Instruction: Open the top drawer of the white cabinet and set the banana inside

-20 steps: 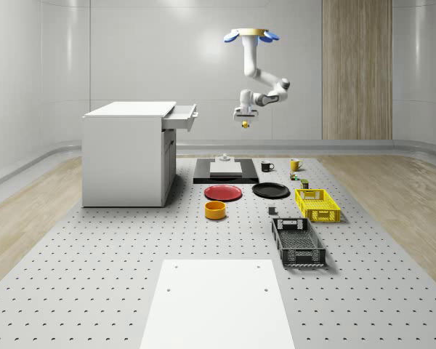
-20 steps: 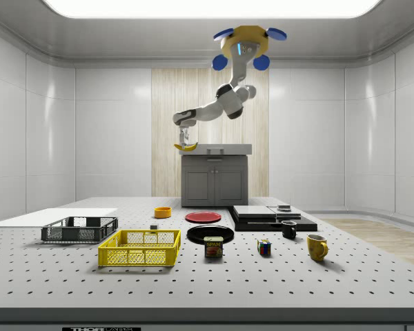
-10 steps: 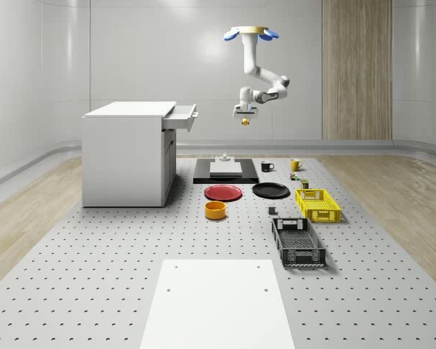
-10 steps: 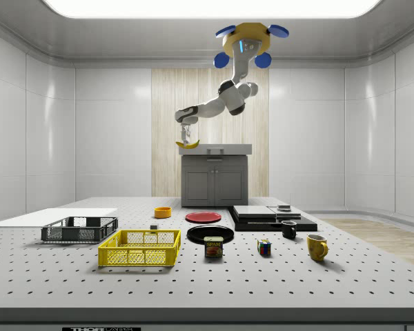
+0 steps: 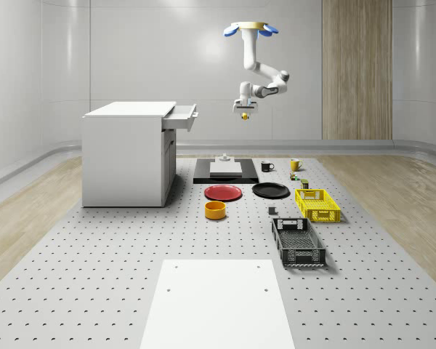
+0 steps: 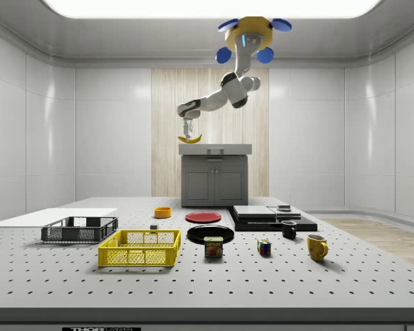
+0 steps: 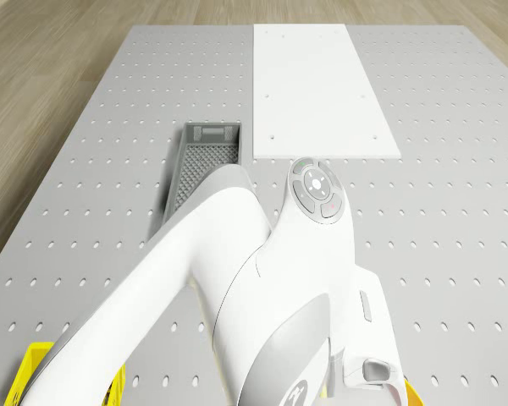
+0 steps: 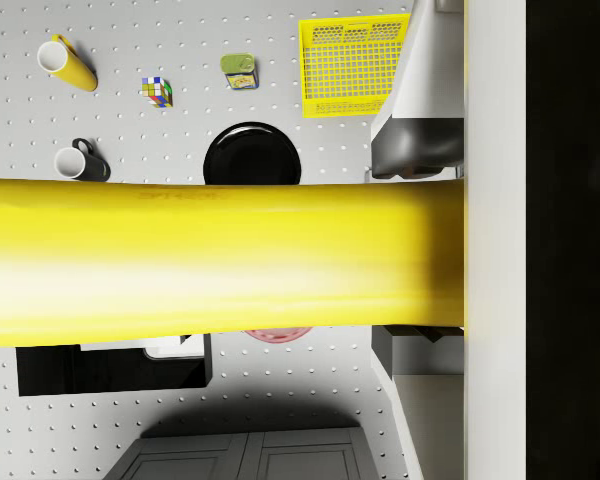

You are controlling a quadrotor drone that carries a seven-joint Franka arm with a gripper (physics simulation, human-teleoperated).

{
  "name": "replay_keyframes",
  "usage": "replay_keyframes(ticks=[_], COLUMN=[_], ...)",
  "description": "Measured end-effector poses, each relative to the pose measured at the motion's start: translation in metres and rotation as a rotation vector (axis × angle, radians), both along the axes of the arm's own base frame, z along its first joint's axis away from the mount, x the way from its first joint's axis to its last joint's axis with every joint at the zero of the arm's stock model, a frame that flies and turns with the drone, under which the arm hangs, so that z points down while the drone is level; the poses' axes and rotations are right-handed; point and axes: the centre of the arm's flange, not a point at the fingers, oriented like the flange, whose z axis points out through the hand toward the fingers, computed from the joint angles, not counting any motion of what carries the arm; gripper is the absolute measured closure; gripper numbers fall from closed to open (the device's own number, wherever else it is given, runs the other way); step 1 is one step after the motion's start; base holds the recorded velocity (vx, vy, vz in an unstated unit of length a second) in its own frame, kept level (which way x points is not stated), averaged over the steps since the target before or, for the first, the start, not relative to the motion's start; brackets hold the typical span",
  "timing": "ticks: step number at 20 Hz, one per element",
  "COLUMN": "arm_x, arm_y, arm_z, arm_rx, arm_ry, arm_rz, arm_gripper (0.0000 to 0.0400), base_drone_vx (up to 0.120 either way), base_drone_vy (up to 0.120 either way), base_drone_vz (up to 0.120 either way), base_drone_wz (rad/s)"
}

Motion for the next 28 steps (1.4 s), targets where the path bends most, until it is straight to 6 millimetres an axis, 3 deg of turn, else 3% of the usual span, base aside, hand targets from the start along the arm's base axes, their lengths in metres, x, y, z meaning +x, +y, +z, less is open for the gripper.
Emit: replay_keyframes(ticks=[13,28], arm_x=[0.0,0.0], arm_y=[0.0,0.0], arm_z=[0.0,0.0], arm_rx=[0.0,0.0], arm_ry=[0.0,0.0], arm_rz=[0.0,0.0], arm_gripper=[0.0207,0.0207], base_drone_vx=[-0.12,-0.12], base_drone_vy=[0.0,-0.12], base_drone_vz=[0.0,0.0], base_drone_wz=[0.0,0.0])
